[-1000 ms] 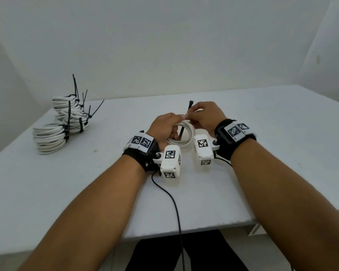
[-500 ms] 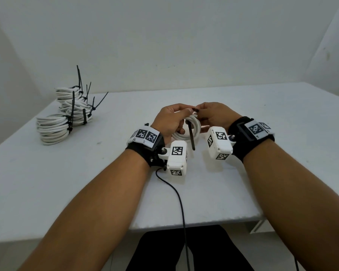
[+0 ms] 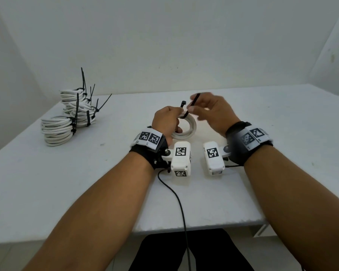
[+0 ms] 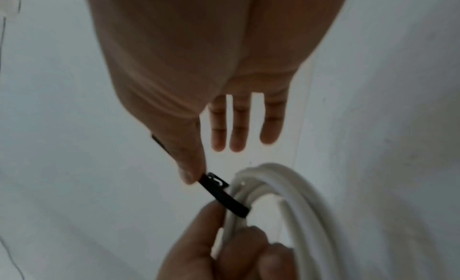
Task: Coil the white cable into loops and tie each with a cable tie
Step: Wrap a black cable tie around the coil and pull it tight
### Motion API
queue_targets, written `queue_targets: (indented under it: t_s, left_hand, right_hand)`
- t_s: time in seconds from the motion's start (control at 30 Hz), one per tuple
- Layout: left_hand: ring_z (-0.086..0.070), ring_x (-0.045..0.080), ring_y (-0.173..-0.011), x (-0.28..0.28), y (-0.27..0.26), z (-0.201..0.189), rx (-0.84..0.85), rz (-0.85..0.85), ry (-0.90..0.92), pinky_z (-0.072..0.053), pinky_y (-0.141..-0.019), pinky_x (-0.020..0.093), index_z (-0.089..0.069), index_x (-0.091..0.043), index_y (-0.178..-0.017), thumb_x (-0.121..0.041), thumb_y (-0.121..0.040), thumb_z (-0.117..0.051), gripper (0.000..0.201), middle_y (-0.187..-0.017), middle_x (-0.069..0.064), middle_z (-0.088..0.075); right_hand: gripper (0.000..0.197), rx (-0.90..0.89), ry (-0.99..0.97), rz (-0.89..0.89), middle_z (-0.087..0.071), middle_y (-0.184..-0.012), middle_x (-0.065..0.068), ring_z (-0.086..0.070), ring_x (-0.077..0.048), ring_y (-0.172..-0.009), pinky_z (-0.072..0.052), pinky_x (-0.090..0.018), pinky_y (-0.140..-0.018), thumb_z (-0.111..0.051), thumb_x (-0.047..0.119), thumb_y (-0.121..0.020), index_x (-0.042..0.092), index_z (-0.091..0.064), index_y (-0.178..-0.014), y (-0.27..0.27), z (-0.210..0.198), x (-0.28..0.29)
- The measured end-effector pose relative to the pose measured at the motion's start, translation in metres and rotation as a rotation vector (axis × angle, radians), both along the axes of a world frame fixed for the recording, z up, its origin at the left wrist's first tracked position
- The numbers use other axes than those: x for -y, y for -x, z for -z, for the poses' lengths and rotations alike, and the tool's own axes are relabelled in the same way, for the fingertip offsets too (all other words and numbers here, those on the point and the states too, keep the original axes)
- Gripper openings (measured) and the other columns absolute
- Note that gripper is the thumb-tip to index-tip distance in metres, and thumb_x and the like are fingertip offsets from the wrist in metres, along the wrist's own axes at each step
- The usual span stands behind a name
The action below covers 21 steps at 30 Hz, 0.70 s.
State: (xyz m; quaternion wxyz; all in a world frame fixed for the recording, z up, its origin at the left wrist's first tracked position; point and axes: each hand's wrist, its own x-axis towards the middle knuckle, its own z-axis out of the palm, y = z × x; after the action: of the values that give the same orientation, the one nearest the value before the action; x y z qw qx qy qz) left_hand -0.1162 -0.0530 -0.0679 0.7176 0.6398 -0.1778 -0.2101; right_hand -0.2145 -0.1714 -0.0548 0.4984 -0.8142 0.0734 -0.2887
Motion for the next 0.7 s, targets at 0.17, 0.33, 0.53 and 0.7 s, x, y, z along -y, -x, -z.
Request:
queue_targets:
  t_s: [0.17, 0.33, 0.53, 0.7]
  left_hand:
    - [-0.034, 0.013, -0.036, 0.004, 0.008, 0.004, 0.125, 0.121, -0.086, -0.042, -0.052, 0.03, -0.057, -0.013, -0.071, -0.019, -0.089, -0.062, 0.02, -0.043, -0.004, -0.041]
    - [-0.034, 0.014, -0.041, 0.003, 0.007, 0.002, 0.104, 0.062, -0.064, -0.042, -0.048, 0.027, -0.056, -0.014, -0.068, -0.018, -0.09, -0.062, 0.024, -0.049, -0.001, -0.041]
    - [-0.037, 0.015, -0.045, 0.002, 0.007, 0.002, 0.172, 0.053, -0.089, -0.041, -0.045, 0.026, -0.054, -0.015, -0.065, -0.012, -0.087, -0.058, 0.023, -0.068, 0.01, -0.053]
    - [-0.038, 0.016, -0.044, 0.001, 0.009, 0.001, 0.242, 0.062, -0.128, -0.04, -0.045, 0.025, -0.056, -0.015, -0.065, -0.013, -0.087, -0.059, 0.022, -0.068, 0.01, -0.055]
  right_hand:
    - [0.012, 0.018, -0.03, 0.065, -0.073, -0.09, -0.004, -0.064, -0.012, -0.077, -0.048, -0.029, -0.063, -0.066, 0.017, -0.091, 0.021, -0.069, -0.08, 0.003, -0.004, 0.002]
    - [0.028, -0.073, -0.207, 0.032, -0.065, -0.089, 0.008, -0.058, -0.011, -0.097, -0.046, -0.031, -0.078, -0.052, 0.019, -0.096, 0.022, -0.064, -0.071, 0.003, -0.007, -0.004]
    - [0.029, -0.225, -0.193, -0.075, -0.061, -0.089, -0.004, -0.061, -0.012, -0.088, -0.053, -0.015, -0.064, -0.037, -0.008, -0.094, -0.015, -0.059, -0.112, 0.006, -0.004, -0.015]
    - [0.033, -0.244, -0.23, -0.063, -0.061, -0.083, 0.004, -0.061, -0.001, -0.078, -0.052, -0.012, -0.059, -0.035, -0.013, -0.094, -0.013, -0.059, -0.117, 0.007, -0.005, -0.015]
